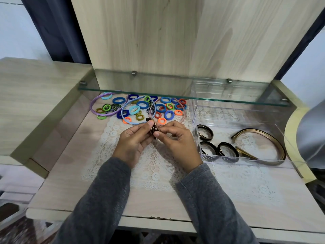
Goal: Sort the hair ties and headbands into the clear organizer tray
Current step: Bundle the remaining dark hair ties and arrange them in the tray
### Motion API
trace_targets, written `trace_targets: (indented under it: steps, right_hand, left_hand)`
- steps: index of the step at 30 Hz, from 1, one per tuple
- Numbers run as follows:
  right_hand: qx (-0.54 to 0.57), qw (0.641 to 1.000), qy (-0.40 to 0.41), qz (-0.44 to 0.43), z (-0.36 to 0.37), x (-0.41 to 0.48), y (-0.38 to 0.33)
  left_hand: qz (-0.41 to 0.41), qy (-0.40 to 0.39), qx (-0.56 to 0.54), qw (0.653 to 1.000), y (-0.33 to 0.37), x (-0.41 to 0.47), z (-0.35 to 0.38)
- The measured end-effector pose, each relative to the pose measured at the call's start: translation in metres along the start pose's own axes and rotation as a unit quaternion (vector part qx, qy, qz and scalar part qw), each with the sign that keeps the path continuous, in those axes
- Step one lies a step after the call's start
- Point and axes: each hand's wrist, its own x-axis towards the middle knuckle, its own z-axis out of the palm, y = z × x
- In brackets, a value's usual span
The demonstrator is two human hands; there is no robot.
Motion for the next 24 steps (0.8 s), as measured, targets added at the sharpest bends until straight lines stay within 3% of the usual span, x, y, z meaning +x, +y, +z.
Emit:
trace_targets:
  steps: [18, 24]
  right_hand:
    - [0.017, 1.000, -0.021, 0.005, -0.0012, -0.0017, -0.0022]
    - [-0.025, 0.999, -0.025, -0.016, 0.0006, -0.0019, 0.0024]
  left_hand:
    - [0.012, -0.030, 0.003, 0.999, 0.0001, -0.0003, -0.0010]
    - [0.003, -0.049, -0.002, 0.999, 0.0004, 0.0016, -0.0039]
